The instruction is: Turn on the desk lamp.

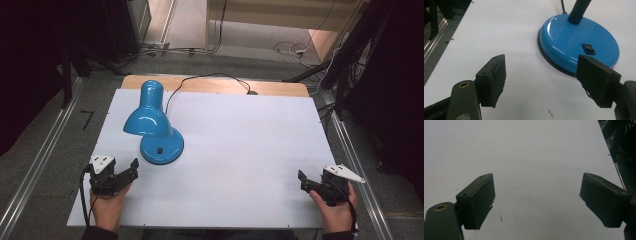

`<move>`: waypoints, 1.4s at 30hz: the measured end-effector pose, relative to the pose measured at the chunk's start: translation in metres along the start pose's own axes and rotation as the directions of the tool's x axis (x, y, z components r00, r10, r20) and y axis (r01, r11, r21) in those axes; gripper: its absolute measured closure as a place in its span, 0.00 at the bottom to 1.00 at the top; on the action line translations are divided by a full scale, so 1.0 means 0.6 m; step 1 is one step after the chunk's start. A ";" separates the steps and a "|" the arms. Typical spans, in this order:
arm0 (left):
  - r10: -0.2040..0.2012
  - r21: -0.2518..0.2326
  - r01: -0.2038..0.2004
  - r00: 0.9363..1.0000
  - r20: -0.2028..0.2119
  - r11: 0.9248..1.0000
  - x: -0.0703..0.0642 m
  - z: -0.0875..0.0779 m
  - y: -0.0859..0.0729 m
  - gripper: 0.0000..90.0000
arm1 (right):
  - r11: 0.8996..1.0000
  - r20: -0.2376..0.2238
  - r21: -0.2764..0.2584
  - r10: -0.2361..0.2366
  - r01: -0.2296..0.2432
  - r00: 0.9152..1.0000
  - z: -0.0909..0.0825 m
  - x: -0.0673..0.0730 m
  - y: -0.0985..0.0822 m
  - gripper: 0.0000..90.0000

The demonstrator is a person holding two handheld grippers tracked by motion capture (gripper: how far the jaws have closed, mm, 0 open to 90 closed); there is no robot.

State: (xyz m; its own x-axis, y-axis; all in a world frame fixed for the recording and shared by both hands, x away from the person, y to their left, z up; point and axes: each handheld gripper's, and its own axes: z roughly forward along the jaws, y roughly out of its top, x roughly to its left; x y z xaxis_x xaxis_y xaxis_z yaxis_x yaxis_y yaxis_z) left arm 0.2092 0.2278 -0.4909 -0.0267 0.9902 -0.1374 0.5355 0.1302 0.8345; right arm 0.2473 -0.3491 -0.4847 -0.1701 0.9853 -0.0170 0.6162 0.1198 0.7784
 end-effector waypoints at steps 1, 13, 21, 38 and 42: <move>0.001 -0.002 -0.001 1.000 0.005 1.000 0.001 -0.001 0.001 0.28 | 1.000 -0.008 -0.005 0.006 -0.006 1.000 -0.001 -0.003 0.000 0.12; 0.017 -0.002 -0.016 1.000 0.026 1.000 -0.009 0.003 0.001 0.28 | 0.999 -0.014 0.023 0.027 -0.027 1.000 0.010 -0.016 -0.001 0.13; 0.020 -0.001 -0.020 0.999 0.032 1.000 -0.012 0.004 0.002 0.28 | 0.999 -0.009 0.025 0.022 -0.022 1.000 0.012 -0.018 -0.001 0.13; 0.026 -0.001 -0.026 0.999 0.043 1.000 -0.019 0.006 0.003 0.28 | 0.999 -0.006 0.036 0.030 -0.030 1.000 0.014 -0.017 -0.001 0.13; 0.028 -0.001 -0.028 0.999 0.045 1.000 -0.022 0.006 0.003 0.28 | 0.999 -0.009 0.035 0.025 -0.025 1.000 0.014 -0.016 -0.001 0.13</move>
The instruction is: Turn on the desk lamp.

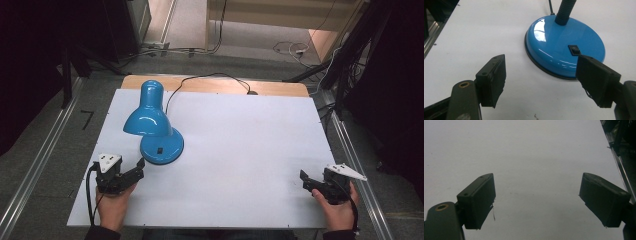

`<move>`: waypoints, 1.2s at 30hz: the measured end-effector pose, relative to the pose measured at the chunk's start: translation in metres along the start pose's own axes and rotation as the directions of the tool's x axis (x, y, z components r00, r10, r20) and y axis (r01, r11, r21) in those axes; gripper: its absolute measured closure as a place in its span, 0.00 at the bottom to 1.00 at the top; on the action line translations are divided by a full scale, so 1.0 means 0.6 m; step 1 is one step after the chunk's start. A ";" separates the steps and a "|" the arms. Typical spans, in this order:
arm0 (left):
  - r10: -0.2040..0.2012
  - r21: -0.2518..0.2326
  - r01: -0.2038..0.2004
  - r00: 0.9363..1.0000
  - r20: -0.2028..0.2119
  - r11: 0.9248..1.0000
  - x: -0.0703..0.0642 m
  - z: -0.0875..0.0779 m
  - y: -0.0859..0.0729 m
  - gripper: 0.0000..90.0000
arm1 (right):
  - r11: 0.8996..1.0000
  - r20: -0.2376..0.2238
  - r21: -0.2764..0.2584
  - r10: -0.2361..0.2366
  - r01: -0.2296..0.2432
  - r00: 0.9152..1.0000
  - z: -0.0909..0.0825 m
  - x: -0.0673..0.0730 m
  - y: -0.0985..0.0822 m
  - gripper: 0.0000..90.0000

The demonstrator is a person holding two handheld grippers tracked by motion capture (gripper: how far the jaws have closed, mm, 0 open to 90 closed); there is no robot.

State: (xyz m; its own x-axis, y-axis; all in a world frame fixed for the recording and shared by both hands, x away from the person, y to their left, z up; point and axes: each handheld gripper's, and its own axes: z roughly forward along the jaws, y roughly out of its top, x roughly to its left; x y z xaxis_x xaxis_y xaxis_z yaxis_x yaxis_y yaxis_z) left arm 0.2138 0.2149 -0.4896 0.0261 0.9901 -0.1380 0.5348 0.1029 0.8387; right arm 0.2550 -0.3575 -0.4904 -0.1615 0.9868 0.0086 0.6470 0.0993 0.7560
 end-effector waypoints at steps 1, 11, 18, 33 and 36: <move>-0.001 0.000 0.001 1.000 0.001 1.000 -0.001 0.000 0.000 0.28 | 1.000 0.002 0.001 0.002 -0.002 1.000 0.000 0.000 0.000 0.13; 0.008 0.000 -0.008 1.000 0.006 1.000 -0.007 0.002 0.001 0.28 | 1.000 0.001 0.002 0.001 -0.001 1.000 0.001 0.001 0.000 0.13; 0.006 -0.003 -0.006 1.000 0.007 1.000 -0.008 0.003 0.002 0.28 | 1.000 -0.004 0.003 0.002 -0.002 1.000 0.001 0.002 0.000 0.13; 0.013 0.000 -0.013 1.000 0.019 1.000 -0.015 0.006 0.004 0.28 | 1.000 -0.006 0.008 0.002 -0.002 1.000 0.002 0.003 0.000 0.13; 0.013 -0.003 -0.013 1.000 0.021 1.000 -0.016 0.006 0.005 0.28 | 1.000 -0.005 0.008 0.001 -0.001 1.000 0.002 0.004 0.000 0.13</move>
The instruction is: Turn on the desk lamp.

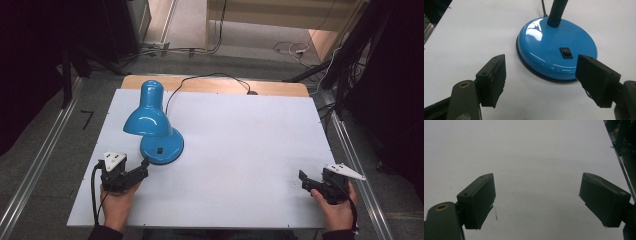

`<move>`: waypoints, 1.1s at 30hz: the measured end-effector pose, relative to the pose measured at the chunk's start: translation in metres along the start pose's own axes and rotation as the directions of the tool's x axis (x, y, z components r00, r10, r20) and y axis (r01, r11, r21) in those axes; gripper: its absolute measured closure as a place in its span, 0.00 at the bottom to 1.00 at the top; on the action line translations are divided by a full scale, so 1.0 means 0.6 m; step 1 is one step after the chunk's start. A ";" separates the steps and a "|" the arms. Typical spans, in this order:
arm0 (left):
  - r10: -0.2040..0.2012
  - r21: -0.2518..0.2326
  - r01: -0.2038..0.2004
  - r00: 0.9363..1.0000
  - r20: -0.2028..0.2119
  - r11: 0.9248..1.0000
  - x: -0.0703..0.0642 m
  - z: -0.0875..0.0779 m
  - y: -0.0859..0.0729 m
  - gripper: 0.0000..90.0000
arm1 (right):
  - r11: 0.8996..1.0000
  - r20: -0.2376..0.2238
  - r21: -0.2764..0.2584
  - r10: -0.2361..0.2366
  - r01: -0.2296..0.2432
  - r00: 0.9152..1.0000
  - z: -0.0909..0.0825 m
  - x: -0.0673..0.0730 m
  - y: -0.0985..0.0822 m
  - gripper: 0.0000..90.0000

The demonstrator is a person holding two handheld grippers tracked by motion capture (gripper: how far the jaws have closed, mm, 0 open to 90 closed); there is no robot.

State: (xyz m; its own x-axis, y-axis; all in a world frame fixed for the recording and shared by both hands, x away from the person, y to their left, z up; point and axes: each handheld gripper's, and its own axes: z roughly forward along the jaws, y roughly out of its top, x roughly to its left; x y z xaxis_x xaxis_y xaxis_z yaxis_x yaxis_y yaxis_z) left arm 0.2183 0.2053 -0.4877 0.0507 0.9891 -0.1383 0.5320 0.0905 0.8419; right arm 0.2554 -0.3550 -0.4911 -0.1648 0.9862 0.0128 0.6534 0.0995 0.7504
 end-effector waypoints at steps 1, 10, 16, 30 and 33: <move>0.000 0.000 0.000 1.000 0.001 1.000 0.000 0.000 0.000 0.28 | 1.000 0.000 0.000 0.000 0.000 1.000 0.000 0.000 0.000 0.13; -0.001 -0.005 0.001 1.000 0.005 1.000 -0.002 0.001 0.002 0.28 | 1.000 0.000 -0.002 -0.003 0.003 1.000 0.000 0.000 0.000 0.13; 0.002 -0.004 -0.002 1.000 0.006 1.000 -0.004 0.002 0.002 0.28 | 1.000 0.002 -0.004 -0.006 0.006 1.000 0.000 0.000 0.000 0.13; 0.010 -0.001 -0.010 1.000 0.018 1.000 -0.012 0.008 0.004 0.28 | 1.000 0.002 -0.003 -0.009 0.009 1.000 0.001 0.001 0.000 0.13; 0.012 -0.001 -0.012 1.000 0.018 1.000 -0.015 0.008 0.004 0.28 | 1.000 0.002 0.000 -0.005 0.005 1.000 0.000 0.001 0.000 0.13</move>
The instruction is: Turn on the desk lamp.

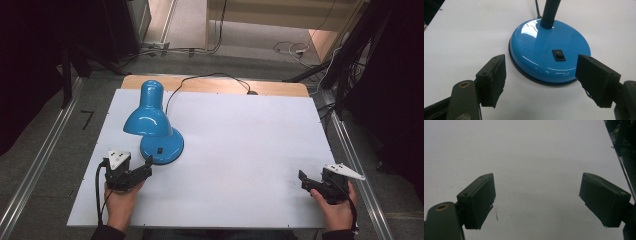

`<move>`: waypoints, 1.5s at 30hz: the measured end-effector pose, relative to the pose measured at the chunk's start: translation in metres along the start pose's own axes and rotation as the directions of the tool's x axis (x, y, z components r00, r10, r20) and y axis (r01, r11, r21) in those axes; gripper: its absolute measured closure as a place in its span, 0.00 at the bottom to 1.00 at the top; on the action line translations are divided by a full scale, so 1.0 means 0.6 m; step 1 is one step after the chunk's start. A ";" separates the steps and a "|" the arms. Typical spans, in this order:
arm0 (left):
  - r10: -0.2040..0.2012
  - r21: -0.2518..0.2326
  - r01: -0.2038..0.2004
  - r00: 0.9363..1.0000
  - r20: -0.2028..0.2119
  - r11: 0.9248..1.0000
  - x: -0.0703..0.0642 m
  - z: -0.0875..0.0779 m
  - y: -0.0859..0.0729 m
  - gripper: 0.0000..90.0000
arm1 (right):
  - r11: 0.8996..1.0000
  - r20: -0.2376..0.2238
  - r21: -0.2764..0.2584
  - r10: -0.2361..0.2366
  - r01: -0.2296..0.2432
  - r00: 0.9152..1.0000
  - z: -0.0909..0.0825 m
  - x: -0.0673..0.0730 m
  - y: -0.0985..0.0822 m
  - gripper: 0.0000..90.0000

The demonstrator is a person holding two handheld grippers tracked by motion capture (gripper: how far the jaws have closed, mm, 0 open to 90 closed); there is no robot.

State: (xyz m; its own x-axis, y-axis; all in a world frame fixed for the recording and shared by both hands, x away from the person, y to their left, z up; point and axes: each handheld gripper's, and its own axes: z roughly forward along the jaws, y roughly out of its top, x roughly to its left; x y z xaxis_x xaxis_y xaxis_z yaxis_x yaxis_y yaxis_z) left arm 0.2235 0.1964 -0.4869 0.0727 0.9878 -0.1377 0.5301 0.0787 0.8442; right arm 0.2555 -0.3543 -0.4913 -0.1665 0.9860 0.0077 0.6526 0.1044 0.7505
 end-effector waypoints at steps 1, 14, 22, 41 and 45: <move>0.000 -0.002 0.000 1.000 0.003 1.000 -0.002 0.001 0.000 0.28 | 1.000 0.001 0.001 -0.001 0.001 1.000 0.000 0.000 0.000 0.13; 0.015 0.005 -0.015 1.000 0.020 1.000 -0.017 0.010 0.003 0.28 | 1.000 0.001 0.000 -0.003 0.003 1.000 0.001 0.000 0.000 0.13; 0.014 0.004 -0.014 1.000 0.021 1.000 -0.021 0.014 0.004 0.28 | 1.000 0.000 -0.001 -0.004 0.004 1.000 0.001 0.000 0.000 0.13; 0.015 -0.007 -0.015 1.000 0.014 1.000 -0.025 0.023 0.008 0.31 | 1.000 0.002 -0.008 -0.004 0.004 1.000 0.000 -0.001 0.000 0.13; 0.013 -0.011 -0.013 1.000 0.015 1.000 -0.026 0.025 0.010 0.33 | 1.000 0.001 -0.009 -0.004 0.004 1.000 0.000 -0.001 0.000 0.13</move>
State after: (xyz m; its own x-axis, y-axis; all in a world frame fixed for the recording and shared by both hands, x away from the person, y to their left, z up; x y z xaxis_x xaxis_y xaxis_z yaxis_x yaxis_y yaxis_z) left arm 0.2382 0.1796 -0.4878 0.0923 0.9866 -0.1347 0.5202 0.0676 0.8514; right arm 0.2555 -0.3546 -0.4911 -0.1679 0.9858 0.0039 0.6451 0.1069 0.7566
